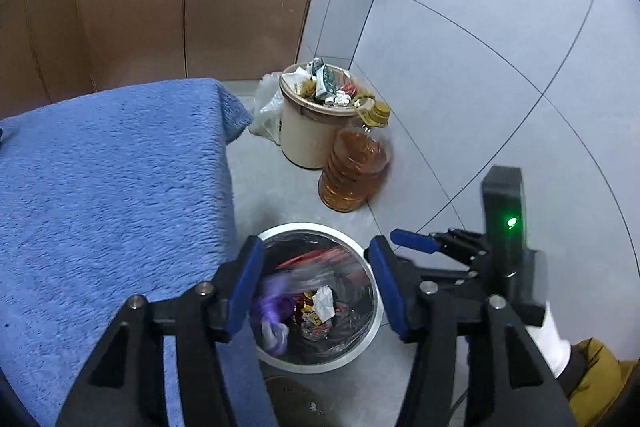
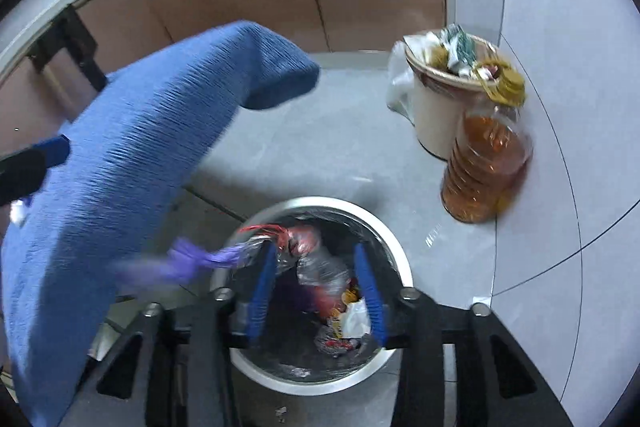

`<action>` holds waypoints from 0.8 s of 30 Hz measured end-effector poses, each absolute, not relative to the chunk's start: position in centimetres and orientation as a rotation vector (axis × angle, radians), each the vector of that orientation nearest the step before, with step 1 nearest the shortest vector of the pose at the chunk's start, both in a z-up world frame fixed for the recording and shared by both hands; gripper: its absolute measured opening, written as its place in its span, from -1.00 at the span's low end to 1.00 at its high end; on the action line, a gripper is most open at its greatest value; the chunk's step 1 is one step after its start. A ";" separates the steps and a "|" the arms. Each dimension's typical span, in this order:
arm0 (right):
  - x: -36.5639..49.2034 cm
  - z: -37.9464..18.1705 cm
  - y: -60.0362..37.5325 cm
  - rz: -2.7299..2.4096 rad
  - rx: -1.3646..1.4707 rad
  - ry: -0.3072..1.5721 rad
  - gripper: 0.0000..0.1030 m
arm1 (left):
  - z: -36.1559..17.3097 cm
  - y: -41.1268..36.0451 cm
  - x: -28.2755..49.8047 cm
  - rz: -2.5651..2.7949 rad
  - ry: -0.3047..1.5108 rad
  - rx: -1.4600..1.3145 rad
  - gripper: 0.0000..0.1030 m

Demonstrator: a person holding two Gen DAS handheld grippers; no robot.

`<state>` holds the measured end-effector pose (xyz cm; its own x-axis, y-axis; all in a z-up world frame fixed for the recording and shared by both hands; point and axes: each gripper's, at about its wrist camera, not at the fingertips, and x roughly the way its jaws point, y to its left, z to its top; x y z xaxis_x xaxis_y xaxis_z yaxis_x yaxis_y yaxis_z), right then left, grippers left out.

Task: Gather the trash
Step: 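Carry both items over the bin and open both tools, then grasp the clear plastic with the left tool while the right tool grasps the purple wrapper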

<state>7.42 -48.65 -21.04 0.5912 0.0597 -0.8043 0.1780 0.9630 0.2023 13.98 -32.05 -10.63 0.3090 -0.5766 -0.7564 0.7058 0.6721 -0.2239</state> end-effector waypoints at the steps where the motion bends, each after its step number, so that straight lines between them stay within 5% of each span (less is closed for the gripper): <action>1: 7.2 -21.4 -49.0 -0.077 0.281 0.945 -0.13 | -10.6 -32.1 14.0 -0.855 0.927 0.152 0.03; 7: 6.0 -20.1 -50.0 -0.103 0.293 0.906 -0.05 | -8.3 -29.9 13.5 -0.833 0.841 0.108 0.04; 24: 3.1 -2.6 -40.1 0.087 0.217 0.555 -0.03 | -0.9 -11.3 11.3 -0.585 0.635 0.010 0.04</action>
